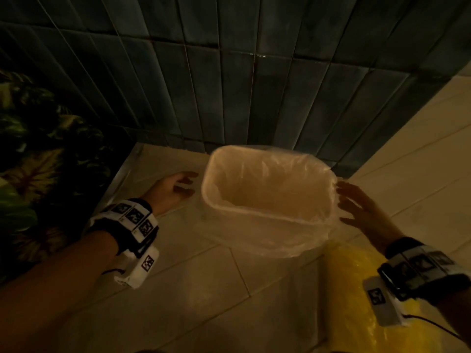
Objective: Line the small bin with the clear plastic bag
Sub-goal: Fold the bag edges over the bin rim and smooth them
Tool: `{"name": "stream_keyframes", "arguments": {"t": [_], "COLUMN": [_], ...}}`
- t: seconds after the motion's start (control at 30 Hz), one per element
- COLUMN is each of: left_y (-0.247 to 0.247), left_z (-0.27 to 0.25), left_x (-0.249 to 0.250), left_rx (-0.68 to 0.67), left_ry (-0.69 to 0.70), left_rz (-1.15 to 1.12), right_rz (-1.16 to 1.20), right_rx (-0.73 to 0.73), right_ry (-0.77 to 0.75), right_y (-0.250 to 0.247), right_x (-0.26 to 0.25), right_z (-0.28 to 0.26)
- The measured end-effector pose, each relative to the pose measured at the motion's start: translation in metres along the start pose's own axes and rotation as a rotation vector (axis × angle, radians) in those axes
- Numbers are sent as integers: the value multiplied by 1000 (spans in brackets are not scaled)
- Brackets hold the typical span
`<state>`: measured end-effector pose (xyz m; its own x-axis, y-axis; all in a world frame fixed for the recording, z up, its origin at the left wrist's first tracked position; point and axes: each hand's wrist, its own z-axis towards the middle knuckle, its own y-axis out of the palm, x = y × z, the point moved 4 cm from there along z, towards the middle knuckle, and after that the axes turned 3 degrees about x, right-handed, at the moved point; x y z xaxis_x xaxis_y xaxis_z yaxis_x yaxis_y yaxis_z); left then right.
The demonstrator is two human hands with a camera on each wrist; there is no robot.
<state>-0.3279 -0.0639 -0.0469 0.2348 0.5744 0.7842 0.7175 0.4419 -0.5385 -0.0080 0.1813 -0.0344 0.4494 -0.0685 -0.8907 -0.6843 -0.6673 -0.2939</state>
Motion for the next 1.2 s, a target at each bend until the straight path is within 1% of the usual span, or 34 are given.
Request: {"name": "stream_keyframes", "arguments": {"t": [0.03, 0.07, 0.1, 0.13, 0.17, 0.2, 0.23, 0.3, 0.33, 0.37, 0.4, 0.43, 0.47, 0.5, 0.53, 0.57, 0.63, 0.67, 0.73, 0.83, 0.93, 1.1, 1.2], "left_y": [8, 20, 33, 45, 51, 50, 45, 27, 18, 10, 5, 5, 8, 15, 23, 32, 44, 46, 46, 48, 49, 49, 50], "left_z": [-4, -8, -15, -20, -23, -22, -18, -5, 3, 9, 13, 16, 17, 17, 15, 13, 10, 10, 9, 8, 8, 6, 4], "left_x": [6, 9, 13, 13, 13, 12, 16, 27, 34, 43, 51, 60, 67, 73, 78, 79, 75, 73, 72, 72, 71, 74, 72], "left_rx": [-51, -139, -253, -355, -401, -368, -296, -72, 41, 118, 144, 136, 98, 43, -14, -51, -44, -13, 47, 57, 62, 85, 95], "left_ry": [-11, -29, -53, -79, -94, -104, -100, -36, 5, 34, 46, 64, 87, 123, 153, 172, 154, 124, 104, 93, 78, 51, 21], "left_rz": [-25, -2, 122, 309, 478, 573, 592, 455, 348, 234, 120, 36, 8, 54, 149, 247, 350, 348, 316, 299, 306, 310, 325], "right_rz": [57, 54, 45, 37, 13, -35, -122, -302, -341, -335, -320, -318, -348, -397, -457, -517, -590, -583, -452, -266, -170, -139, -101], "right_rx": [-68, -127, -172, -186, -169, -121, -51, 100, 185, 256, 313, 343, 339, 302, 243, 177, 87, 81, 110, 129, 166, 167, 136], "right_ry": [23, 45, 83, 133, 175, 210, 202, 74, -9, -70, -134, -212, -288, -346, -382, -386, -348, -321, -226, -101, 9, 28, 88], "right_y": [11, 22, 31, 37, 39, 36, 31, 17, 11, 5, 3, 3, 7, 15, 26, 37, 51, 53, 49, 45, 44, 41, 39], "right_x": [-4, -4, -2, 4, 8, 13, 15, 7, -2, -15, -27, -41, -54, -67, -74, -76, -69, -64, -55, -42, -31, -28, -22], "right_z": [-4, -6, -6, -1, 4, 12, 21, 34, 37, 36, 34, 30, 27, 22, 18, 16, 18, 21, 25, 29, 31, 31, 33]}}
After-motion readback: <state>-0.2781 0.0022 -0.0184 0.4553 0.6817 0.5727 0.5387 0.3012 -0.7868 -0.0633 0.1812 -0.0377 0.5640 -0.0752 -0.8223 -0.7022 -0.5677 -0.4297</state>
